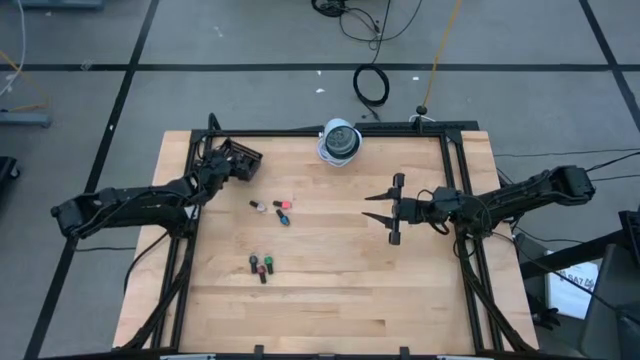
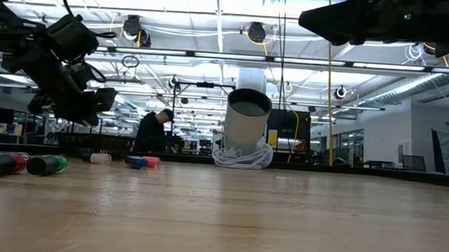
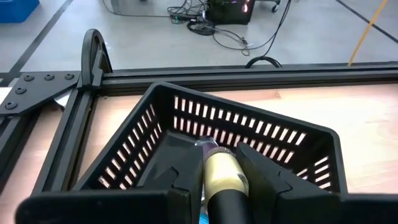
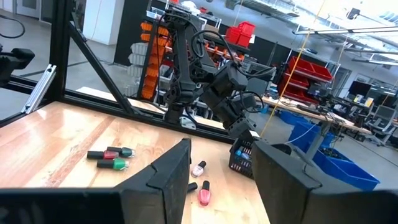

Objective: Pick & Place Nail Polish
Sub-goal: Put the yellow nail polish bottle into the black basket, then put the dark blue nail polish bottle into the black basket

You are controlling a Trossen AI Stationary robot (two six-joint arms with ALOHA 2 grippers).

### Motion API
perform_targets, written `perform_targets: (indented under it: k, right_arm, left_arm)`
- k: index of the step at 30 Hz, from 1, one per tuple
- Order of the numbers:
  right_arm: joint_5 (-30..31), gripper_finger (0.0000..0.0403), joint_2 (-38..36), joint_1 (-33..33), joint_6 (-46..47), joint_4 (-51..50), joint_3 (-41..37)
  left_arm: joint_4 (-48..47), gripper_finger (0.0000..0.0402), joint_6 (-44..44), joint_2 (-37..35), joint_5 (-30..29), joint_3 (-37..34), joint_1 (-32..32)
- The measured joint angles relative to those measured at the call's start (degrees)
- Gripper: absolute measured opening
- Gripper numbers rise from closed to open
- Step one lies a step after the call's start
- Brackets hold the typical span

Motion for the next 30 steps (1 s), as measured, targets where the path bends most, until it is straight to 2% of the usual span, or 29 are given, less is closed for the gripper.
perform_targets:
  k: [11, 16, 22, 30]
  right_arm:
    - [0.0, 0.0159, 0.0, 0.0, 0.01, -0.08, 0.0]
    - [0.0, 0.016, 0.0, 0.0, 0.01, -0.09, 0.0]
    - [0.0, 0.016, 0.0, 0.0, 0.01, -0.09, 0.0]
    - [0.0, 0.016, 0.21, 0.0, 1.27, 0.03, 0.02]
  left_arm:
    - [-0.11, 0.01, 0.38, 0.02, 0.16, 0.0, 0.0]
    - [-1.45, 0.0173, -1.74, 0.07, 0.2, 0.0, 0.0]
    - [-1.58, 0.0263, 0.34, 0.09, 0.2, 0.0, 0.0]
    - [-1.36, 0.0312, 0.31, 0.09, 0.2, 0.0, 0.0]
